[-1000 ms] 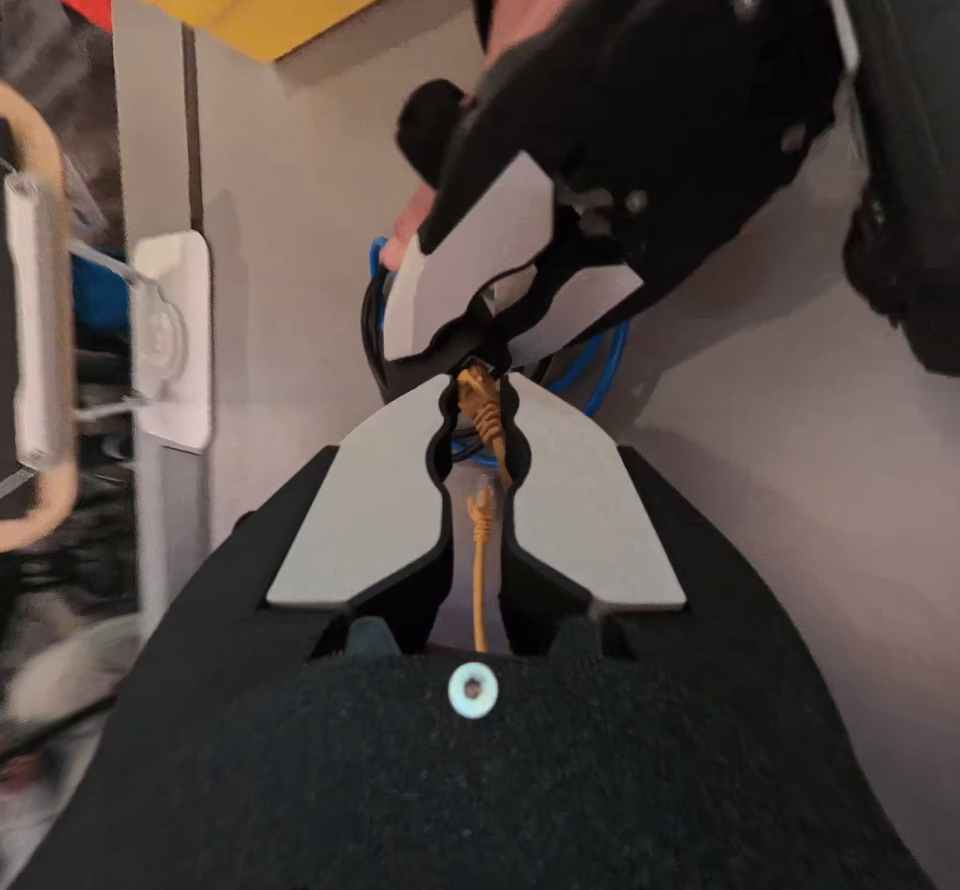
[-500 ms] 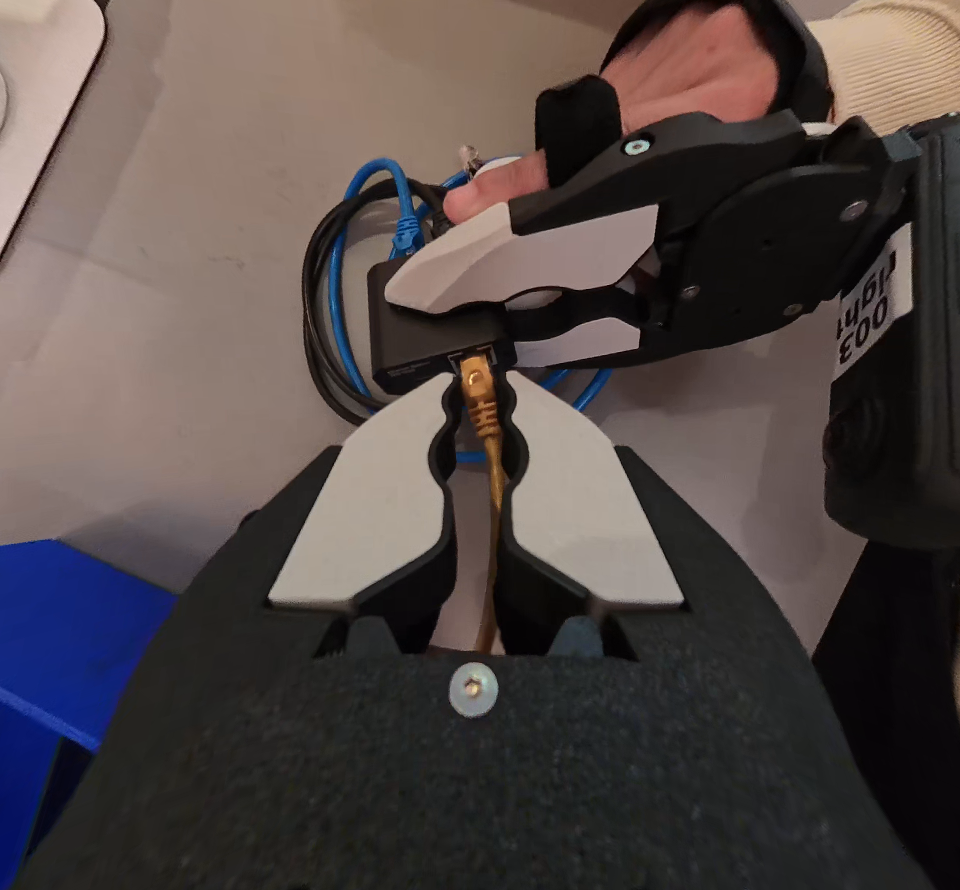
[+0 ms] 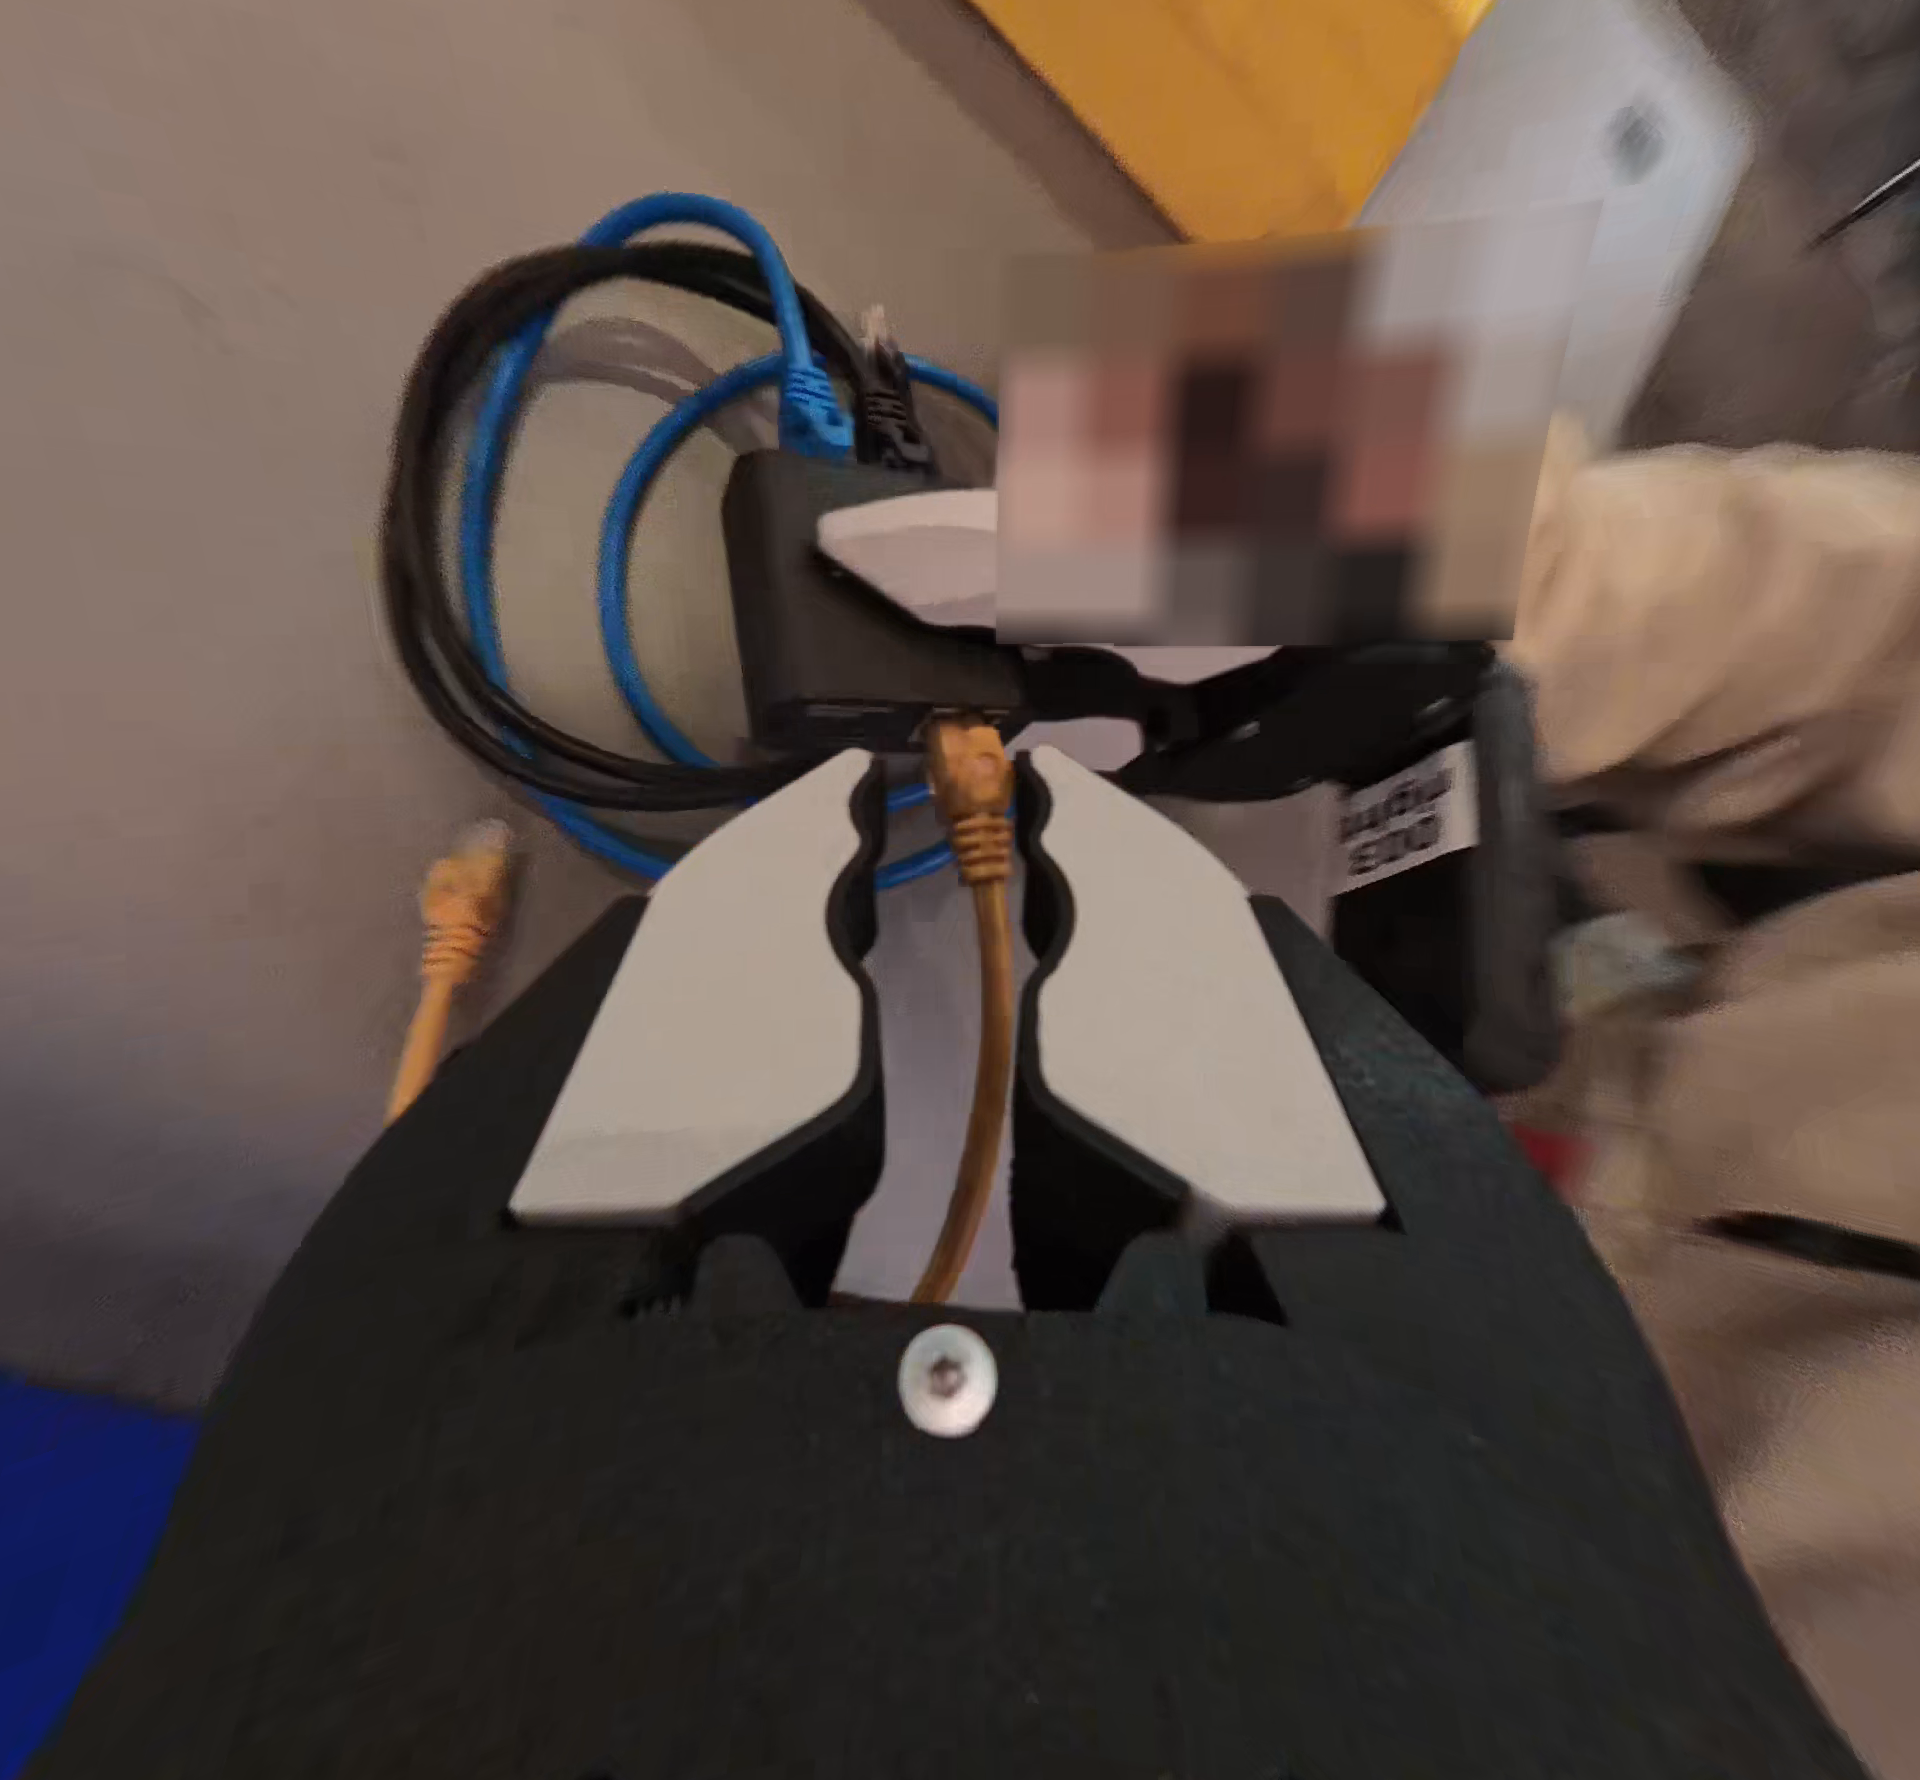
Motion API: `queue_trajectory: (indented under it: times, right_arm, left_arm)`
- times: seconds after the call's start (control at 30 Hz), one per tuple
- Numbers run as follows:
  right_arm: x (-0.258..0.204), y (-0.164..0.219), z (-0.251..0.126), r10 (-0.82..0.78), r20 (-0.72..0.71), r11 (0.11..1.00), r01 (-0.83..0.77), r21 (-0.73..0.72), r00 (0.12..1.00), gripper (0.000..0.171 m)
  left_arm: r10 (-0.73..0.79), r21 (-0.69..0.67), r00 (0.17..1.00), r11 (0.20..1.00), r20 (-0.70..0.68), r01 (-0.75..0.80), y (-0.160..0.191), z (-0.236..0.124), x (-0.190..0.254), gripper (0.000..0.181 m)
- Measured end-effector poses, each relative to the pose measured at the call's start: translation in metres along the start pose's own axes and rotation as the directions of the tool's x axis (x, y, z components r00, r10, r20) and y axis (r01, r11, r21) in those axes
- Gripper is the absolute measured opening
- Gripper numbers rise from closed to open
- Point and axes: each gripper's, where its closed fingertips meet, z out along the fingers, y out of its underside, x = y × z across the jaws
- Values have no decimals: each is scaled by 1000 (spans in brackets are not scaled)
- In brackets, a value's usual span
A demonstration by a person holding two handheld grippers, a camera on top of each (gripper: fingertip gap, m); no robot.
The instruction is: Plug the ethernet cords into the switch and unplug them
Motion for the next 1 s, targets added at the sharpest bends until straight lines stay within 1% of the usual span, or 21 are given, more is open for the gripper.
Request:
queue_trajectory:
  times: [0.03,0.1,0.2,0.27,0.33,0.4,0.5,0.63,0.8,0.83,0.9,1.0]
  right_arm:
    - [4,-2,-2,-13,-25,1000,14,13,1000,24]
    - [8,-6,-2,-35,-56,999,36,17,998,24]
    - [11,-10,-2,-43,-71,999,43,10,997,25]
    - [12,-12,-3,-46,-76,999,47,15,996,25]
    - [11,-11,-4,-58,-71,998,59,12,996,25]
    - [10,-9,-5,-56,-63,998,57,15,996,25]
    - [9,-8,-6,-64,-57,998,65,14,996,24]
    - [12,-8,-6,-52,-58,999,53,12,997,24]
    - [6,-9,-5,-73,-34,997,73,8,997,24]
    - [5,-9,-5,-80,-35,997,81,2,996,24]
    - [6,-8,-5,-65,-31,998,65,-2,997,24]
    - [9,-7,-5,-49,-38,999,48,-2,998,24]
  left_arm:
    - [-100,4,992,995,-75,100,-1,-4,0,27]
    - [-250,-5,952,967,-178,253,-2,-11,-4,27]
    - [-385,-49,878,920,-285,388,2,-12,0,27]
    - [-442,-89,828,894,-345,440,6,-9,6,26]
    - [-488,-101,782,866,-388,490,6,-7,8,24]
    - [-515,-111,727,843,-454,527,2,-7,14,13]
    - [-546,-123,681,815,-487,566,2,-4,16,13]
    - [-587,-150,592,769,-552,621,-1,-5,19,13]
    - [-600,-162,565,753,-567,638,-3,-2,21,15]
    - [-604,-167,572,755,-555,634,-2,0,21,14]
    - [-598,-152,614,769,-515,621,1,3,18,14]
    - [-584,-141,625,779,-518,611,-3,1,19,15]
